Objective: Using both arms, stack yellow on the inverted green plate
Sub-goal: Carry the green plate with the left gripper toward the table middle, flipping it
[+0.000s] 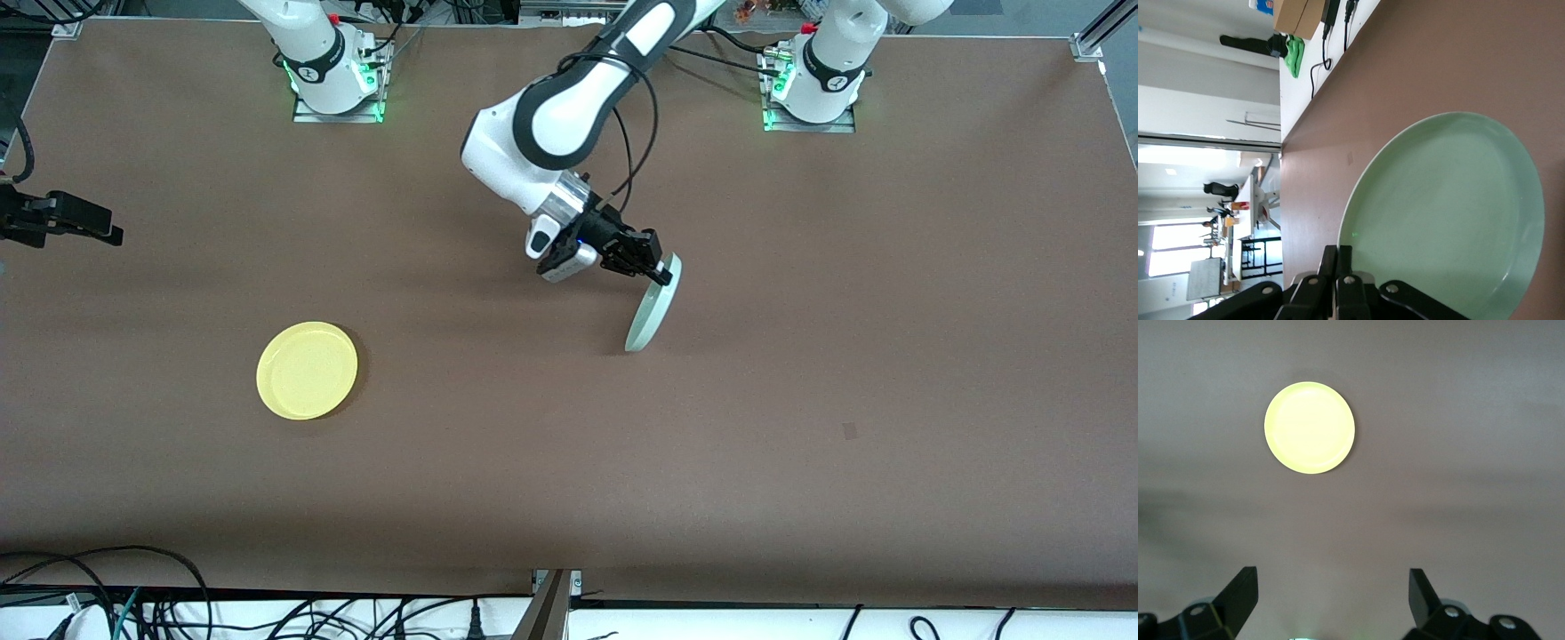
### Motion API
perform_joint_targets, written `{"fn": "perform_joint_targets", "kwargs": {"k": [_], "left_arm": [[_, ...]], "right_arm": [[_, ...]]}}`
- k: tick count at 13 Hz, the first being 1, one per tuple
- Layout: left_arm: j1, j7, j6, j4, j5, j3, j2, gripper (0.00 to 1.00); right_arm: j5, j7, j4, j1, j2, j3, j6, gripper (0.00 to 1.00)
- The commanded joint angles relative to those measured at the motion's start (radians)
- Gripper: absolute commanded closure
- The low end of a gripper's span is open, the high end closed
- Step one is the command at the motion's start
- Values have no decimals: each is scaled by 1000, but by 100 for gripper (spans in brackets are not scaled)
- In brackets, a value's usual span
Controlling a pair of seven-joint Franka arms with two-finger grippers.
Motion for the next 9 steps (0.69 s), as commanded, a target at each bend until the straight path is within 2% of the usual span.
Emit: {"fn": "perform_joint_targets", "kwargs": {"k": [1, 3, 5, 6, 9], "left_arm": [[-101, 6, -38, 125, 32, 111, 117, 100], [-174, -14, -35, 180, 57, 189, 186, 100], [-179, -68, -25, 241, 79, 197, 232, 100], [-185, -65, 6, 255, 137, 196, 247, 100], [-192, -60, 133, 249, 170, 196, 264, 100]], "right_arm": [[8, -6, 25, 3, 25, 1, 8, 0], [11, -5, 25, 3, 51, 4, 48, 0], [9, 7, 25, 20, 65, 7, 57, 0], [11, 12, 22, 20, 65, 7, 63, 0], [9, 14, 18, 20, 71, 6, 79, 0]]}}
